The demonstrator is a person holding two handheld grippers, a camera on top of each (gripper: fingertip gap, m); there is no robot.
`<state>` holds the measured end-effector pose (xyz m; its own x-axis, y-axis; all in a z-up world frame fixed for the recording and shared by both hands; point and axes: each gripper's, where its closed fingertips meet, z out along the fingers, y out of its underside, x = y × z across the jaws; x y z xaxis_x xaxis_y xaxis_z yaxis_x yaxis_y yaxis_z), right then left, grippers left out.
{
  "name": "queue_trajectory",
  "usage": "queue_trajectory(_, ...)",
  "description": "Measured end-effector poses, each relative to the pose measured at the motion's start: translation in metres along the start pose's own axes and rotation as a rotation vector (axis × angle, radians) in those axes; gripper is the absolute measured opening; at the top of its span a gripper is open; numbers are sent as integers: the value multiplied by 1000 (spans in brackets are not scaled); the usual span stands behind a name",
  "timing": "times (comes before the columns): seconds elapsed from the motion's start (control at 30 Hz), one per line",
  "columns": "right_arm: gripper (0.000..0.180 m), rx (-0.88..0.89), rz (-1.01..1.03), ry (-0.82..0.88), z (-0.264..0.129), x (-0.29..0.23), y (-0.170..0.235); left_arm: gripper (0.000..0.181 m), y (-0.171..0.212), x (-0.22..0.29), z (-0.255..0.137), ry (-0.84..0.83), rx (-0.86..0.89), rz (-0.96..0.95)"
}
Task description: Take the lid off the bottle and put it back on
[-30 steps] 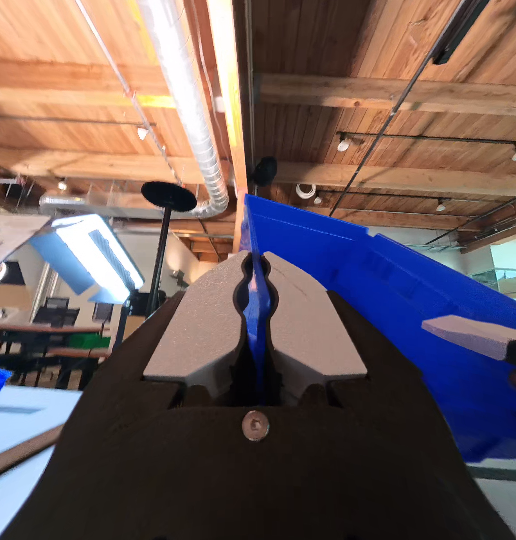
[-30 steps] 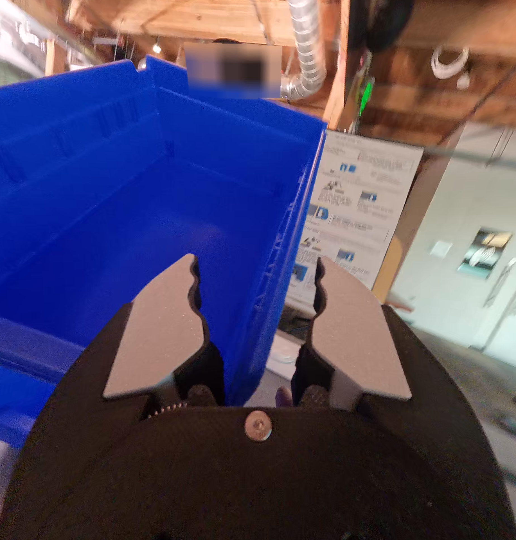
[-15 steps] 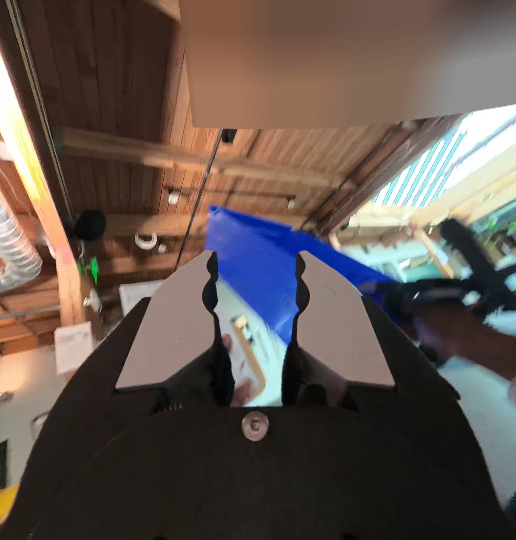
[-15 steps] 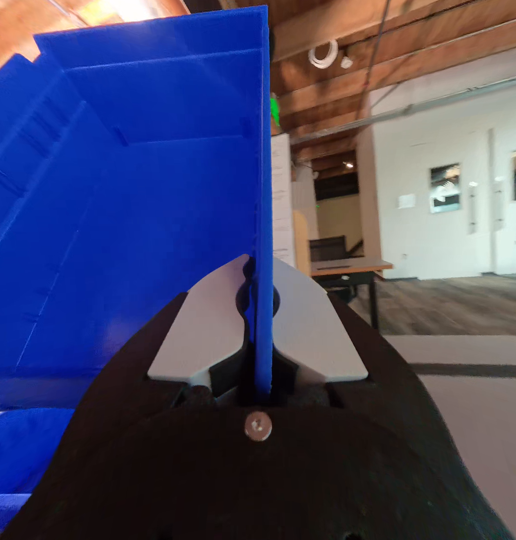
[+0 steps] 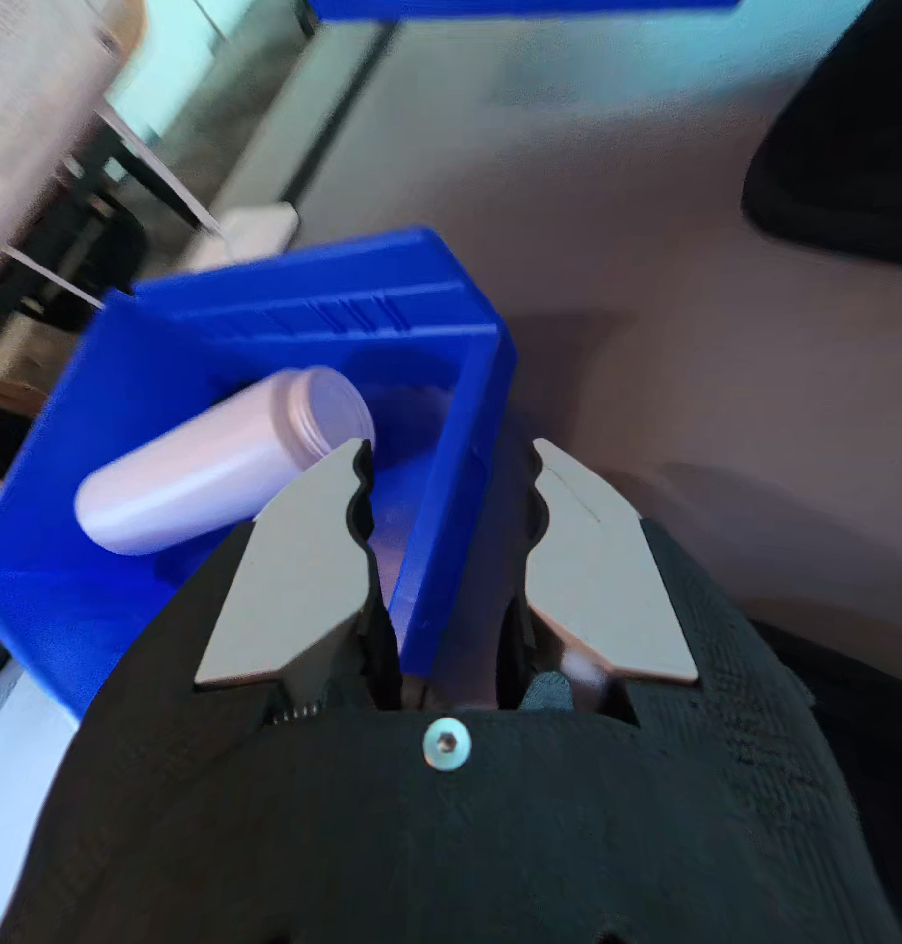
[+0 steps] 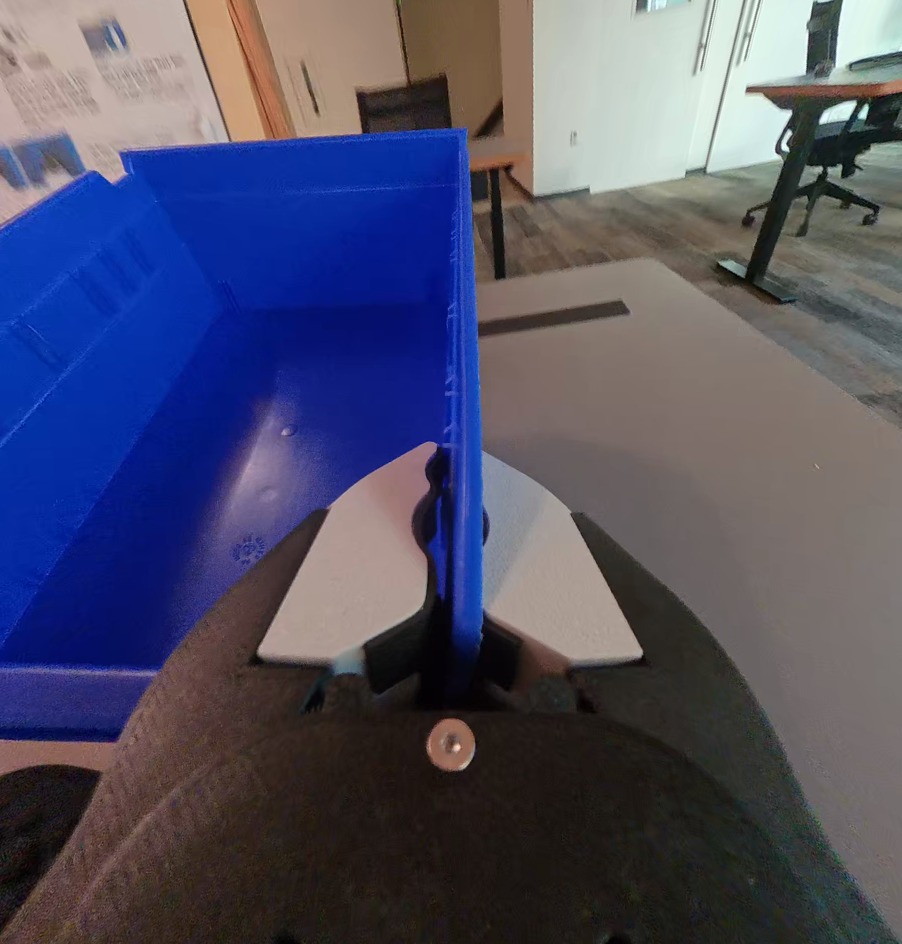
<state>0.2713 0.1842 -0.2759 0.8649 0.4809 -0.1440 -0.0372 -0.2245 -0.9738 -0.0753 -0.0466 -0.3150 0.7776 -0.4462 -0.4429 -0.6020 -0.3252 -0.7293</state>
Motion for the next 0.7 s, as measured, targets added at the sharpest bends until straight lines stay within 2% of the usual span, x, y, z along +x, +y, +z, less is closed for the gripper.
queue_trajectory(0.17,3,-128,-67,61,17,9,29,56,36,-1,27,4,-281,89)
queue_trajectory(0.3,3,-177,-94,70,21,12,37,41,75,-5,30,28,-443,19)
queue_trajectory(0.47,4,-216,-69,85,25,21,47,41,88,-5,15,60,-422,-17)
queue_trajectory(0.7,10,-185,-41,91,25,32,50,51,120,-11,-26,48,-409,-44)
